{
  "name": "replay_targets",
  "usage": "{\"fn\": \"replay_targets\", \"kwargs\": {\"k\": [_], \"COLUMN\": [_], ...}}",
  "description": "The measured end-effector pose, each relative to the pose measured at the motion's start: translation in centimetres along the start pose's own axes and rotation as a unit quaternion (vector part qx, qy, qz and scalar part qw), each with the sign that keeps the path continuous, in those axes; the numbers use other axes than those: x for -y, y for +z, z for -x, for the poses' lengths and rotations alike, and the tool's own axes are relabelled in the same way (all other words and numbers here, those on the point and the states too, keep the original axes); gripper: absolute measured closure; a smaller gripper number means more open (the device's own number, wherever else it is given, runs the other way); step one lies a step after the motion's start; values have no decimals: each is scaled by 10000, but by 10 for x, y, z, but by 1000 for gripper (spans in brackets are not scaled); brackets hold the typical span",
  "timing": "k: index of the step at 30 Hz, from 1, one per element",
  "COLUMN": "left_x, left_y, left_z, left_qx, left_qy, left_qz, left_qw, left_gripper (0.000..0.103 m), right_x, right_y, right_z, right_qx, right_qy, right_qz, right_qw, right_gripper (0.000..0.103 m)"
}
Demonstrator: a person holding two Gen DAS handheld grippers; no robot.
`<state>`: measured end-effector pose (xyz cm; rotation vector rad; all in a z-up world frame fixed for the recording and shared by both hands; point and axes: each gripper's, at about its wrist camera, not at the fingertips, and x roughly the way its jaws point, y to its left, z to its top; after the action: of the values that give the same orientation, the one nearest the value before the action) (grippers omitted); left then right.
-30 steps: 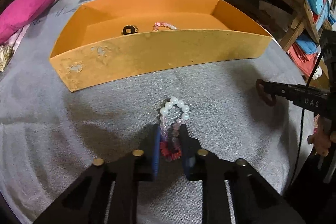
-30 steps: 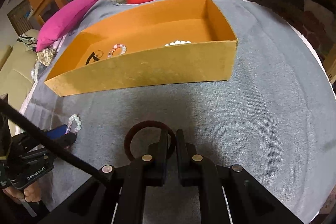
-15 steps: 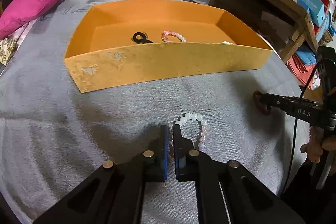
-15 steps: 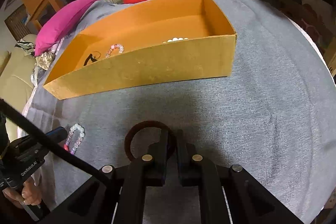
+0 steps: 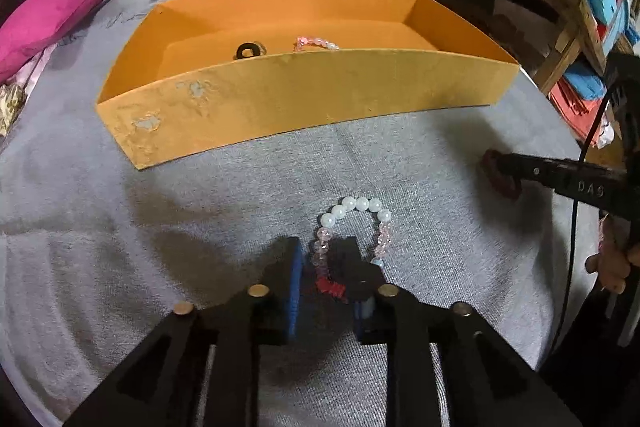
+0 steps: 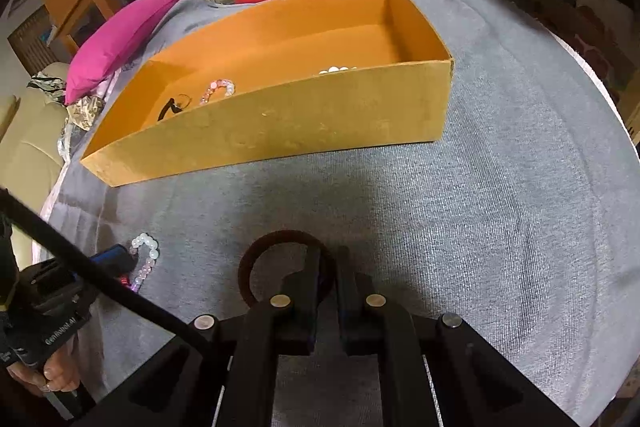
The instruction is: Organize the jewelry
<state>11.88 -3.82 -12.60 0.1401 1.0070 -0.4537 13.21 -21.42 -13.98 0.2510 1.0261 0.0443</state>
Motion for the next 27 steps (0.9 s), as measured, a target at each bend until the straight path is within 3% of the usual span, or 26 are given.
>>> {"fn": "replay_targets", "kwargs": {"k": [4,5,6,7,27], "left_x": [4,4,3,3,-22], "left_y": [-1,-1,0,0,8], "left_z": [0,1,0,1,57], "left_qx": [54,79,84,90,1030], "left_qy": [84,66,56,46,-100], "left_qz": [-105,-91,-93,-82,283], "left_qw": [9999,9999,9999,9999,9942], "left_gripper": [78,83,95,95,96], "right_x": [-1,-1,-2,-3,-26], "right_y": [0,-1,-1,-1,2], "right_z": [0,0,0,0,14], "right_qx": [4,7,8,13,508], "right_qy": [-16,-21,-25,-33,376], "right_qz": [33,47,65,84,355], "right_qw": [10000,10000,10000,10000,9974], "right_gripper": [95,95,95,95,95]}}
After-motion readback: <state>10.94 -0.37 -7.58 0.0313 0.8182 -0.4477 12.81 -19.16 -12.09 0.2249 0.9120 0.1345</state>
